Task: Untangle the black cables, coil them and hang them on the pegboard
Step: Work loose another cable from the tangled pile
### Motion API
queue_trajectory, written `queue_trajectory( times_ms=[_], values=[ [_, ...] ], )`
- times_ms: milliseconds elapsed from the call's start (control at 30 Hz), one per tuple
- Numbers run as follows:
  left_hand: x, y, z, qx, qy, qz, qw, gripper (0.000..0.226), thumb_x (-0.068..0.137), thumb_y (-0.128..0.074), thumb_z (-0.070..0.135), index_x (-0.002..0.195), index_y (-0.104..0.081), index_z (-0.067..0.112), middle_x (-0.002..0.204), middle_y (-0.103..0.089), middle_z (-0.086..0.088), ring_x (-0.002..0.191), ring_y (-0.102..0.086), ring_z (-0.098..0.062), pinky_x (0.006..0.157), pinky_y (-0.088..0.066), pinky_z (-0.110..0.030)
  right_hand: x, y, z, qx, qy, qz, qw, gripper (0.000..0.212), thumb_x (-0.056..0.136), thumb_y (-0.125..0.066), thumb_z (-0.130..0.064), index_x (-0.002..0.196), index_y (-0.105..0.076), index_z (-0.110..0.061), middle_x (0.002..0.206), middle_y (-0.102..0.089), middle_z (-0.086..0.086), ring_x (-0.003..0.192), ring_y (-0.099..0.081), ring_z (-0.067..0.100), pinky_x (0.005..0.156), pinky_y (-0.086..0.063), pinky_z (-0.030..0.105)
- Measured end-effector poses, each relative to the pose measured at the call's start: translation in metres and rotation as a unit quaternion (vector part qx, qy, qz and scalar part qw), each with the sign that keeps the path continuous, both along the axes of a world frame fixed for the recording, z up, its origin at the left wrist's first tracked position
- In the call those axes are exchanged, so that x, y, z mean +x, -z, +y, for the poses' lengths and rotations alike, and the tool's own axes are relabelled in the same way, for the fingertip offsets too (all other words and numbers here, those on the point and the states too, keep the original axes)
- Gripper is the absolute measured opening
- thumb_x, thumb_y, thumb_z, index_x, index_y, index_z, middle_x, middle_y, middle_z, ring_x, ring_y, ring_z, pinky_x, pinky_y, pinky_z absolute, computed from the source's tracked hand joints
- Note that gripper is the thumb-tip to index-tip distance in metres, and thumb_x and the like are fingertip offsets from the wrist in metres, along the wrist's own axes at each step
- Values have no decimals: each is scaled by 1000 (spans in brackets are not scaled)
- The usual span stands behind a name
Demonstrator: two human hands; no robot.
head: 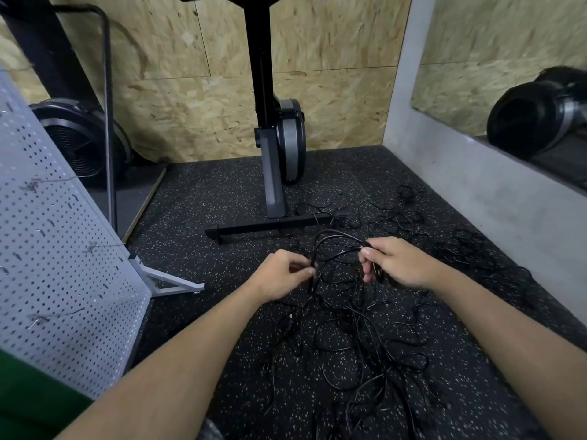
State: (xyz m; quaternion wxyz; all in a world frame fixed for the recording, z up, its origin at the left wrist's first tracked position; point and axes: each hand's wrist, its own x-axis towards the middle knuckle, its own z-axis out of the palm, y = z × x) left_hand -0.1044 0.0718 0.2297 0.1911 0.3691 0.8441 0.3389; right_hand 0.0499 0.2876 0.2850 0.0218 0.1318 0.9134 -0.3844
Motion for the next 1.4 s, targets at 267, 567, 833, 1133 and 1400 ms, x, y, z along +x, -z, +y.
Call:
queue_trajectory(
  times_ms=[267,567,833,1133,1400],
  values=[
    [11,-32,17,236,-130,-241,932,15,102,-63,7,96,-75,0,94,-80,-14,86,-76,-28,81,-65,-36,-7,8,-10,-30,20,73,997,26,111,-46,-22,107,-72,-20,99,-79,-11,98,-73,5,99,-55,45],
    [17,-72,23,387,-216,-393,805,12,99,-63,-2,105,-69,-11,93,-75,-27,68,-76,-23,66,-64,-23,-17,0,-32,0,26,106,994,23,109,-50,-25,115,-72,-26,104,-78,-11,98,-73,5,91,-60,43],
    [20,-73,26,404,-225,-455,761,11,100,-61,-4,99,-66,-12,87,-76,-24,75,-78,-26,66,-64,-24,-16,-5,-44,6,29,108,994,26,110,-48,-27,106,-73,-28,99,-75,-16,85,-66,-2,80,-49,24],
    [23,-39,20,203,-11,-350,914,26,106,-53,31,121,-71,19,114,-79,-1,107,-73,-24,90,-59,-35,-21,-10,-47,-48,93,198,975,23,109,-48,-18,96,-67,-19,88,-75,-2,85,-72,8,87,-53,31],
    [40,8,34,83,86,-170,978,17,101,-69,22,117,-72,17,93,-74,0,85,-67,-9,84,-56,-32,-23,-15,-46,-258,127,244,926,23,111,-44,-11,105,-65,-5,92,-75,6,93,-77,24,97,-58,45]
  ],
)
